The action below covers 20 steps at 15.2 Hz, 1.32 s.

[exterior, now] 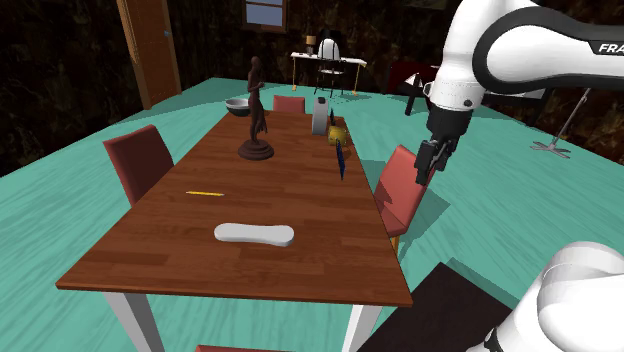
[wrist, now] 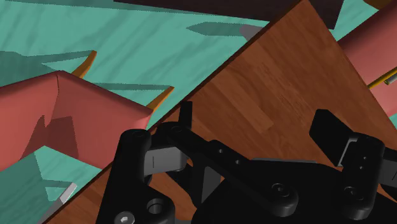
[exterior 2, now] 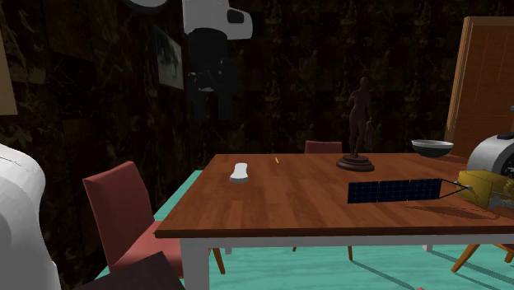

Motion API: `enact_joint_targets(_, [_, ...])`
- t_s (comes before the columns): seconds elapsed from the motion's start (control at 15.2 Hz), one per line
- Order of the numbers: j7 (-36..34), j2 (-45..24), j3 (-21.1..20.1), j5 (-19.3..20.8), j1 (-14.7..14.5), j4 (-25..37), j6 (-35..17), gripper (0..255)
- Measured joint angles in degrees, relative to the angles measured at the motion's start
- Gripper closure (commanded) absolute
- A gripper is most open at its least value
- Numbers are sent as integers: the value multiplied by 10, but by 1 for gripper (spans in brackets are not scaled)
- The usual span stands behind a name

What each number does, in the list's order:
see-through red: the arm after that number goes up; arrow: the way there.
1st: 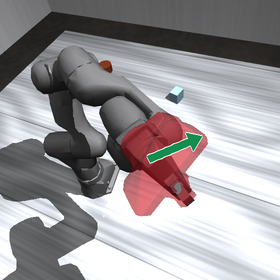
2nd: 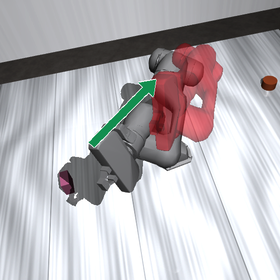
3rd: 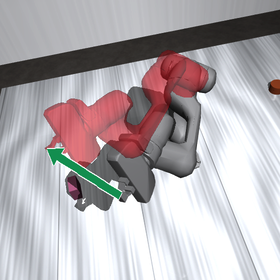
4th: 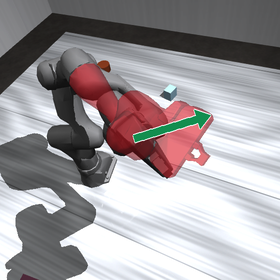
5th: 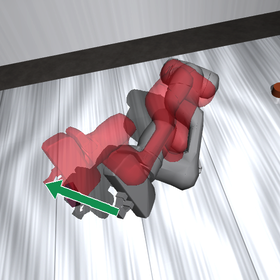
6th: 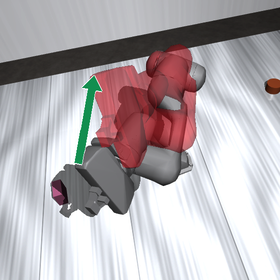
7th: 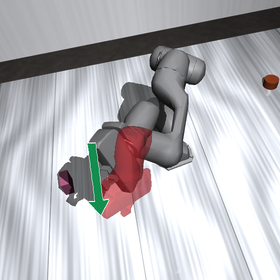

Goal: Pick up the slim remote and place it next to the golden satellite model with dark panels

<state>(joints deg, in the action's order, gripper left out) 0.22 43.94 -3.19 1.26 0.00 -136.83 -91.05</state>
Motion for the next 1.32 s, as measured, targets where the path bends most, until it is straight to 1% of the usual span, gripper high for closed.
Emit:
enact_joint_targets(0.07, [0, 0, 0, 0, 0, 0, 0, 0])
enact_joint_targets(0.2, [6, -20, -4, -2, -6, 2, -18, 0])
enact_joint_targets(0.53, [35, -119, -13, -5, -25, 28, -94, 0])
enact_joint_targets(0.73, [49, -165, -23, -8, -38, 37, -132, 0])
enact_joint_targets(1.19, [80, -306, -50, -6, -64, 106, -207, 0])
enact_joint_targets(1.32, [90, -351, -56, -1, -70, 136, -223, 0])
